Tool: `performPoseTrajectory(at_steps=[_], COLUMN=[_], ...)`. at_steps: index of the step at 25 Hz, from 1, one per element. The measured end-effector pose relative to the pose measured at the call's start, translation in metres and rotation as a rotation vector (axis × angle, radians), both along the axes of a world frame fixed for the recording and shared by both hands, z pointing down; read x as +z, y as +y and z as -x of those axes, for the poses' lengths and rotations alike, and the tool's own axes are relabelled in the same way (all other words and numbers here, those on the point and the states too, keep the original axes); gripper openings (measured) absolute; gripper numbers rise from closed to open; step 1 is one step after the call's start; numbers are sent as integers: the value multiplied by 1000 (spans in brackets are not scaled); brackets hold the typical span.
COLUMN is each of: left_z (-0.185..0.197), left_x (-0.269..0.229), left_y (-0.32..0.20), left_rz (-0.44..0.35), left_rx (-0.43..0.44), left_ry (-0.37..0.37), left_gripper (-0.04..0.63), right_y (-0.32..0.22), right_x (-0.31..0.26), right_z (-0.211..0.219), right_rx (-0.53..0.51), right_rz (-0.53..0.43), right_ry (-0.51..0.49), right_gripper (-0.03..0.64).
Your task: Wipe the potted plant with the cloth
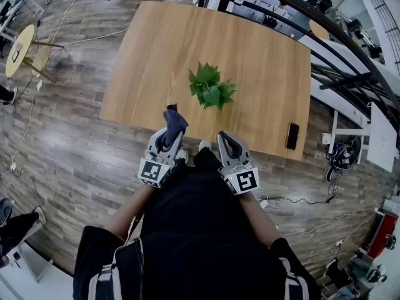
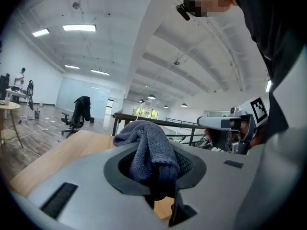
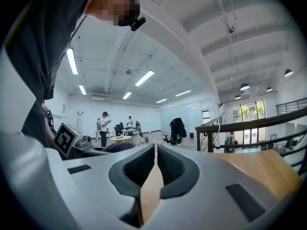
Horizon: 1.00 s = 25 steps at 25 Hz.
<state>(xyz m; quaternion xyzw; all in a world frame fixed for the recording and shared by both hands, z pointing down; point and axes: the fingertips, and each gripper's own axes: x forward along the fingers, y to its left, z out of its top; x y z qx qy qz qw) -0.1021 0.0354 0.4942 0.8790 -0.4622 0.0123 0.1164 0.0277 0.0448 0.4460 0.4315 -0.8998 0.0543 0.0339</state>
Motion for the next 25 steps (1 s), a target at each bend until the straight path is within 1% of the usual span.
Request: performPoseTrajectory(at_steps=[1, 3, 4, 6, 8, 12, 13, 15, 16, 17, 18, 20, 22, 25], left_z=[-1, -3, -4, -1, 0, 5, 5, 4, 2, -2, -6, -11, -12, -13], left_x=[9, 19, 25, 44, 64, 106, 113, 124, 128, 133, 138, 149, 163, 180], left_y=[-6, -21, -27, -39, -49, -64, -67, -69, -71, -73, -77, -86, -93, -106], left_rz=[0, 14, 26, 61, 112, 285, 305, 302, 292, 283, 276, 281, 318, 370], left_rx=[8, 21, 19, 6, 3, -44, -47, -31, -17, 1, 22, 56, 67, 82], left_ry=[-13, 3, 15, 4, -40, -122, -148, -181, -194, -210, -231, -264, -281, -333], left_gripper=[115, 115, 115, 115, 115, 115, 115, 115, 115, 115, 115, 115, 115, 115], right_y=[-6, -19, -23, -29, -36, -54, -58, -63, -65, -69, -75, -87, -95, -113], right_x=[9, 28, 37, 55, 75, 124, 137, 161, 172, 184, 196, 218, 237, 249], right_z=[-5, -16, -21, -29, -36, -46, -47, -46, -44, -42, -40, -37, -36, -36], right_rx=[-12, -41, -58, -90, -107, -129, -137, -167, -190, -216, -236, -248, -240, -231], right_rz=[23, 68, 79, 82, 87, 129, 143, 184, 208, 233, 257, 284, 295, 275], right_ry=[-17, -41, -35, -2, 24, 75, 86, 109, 123, 140, 162, 210, 253, 304], right_gripper=[18, 18, 18, 18, 18, 20, 20, 20, 32, 108, 214, 218, 225, 237])
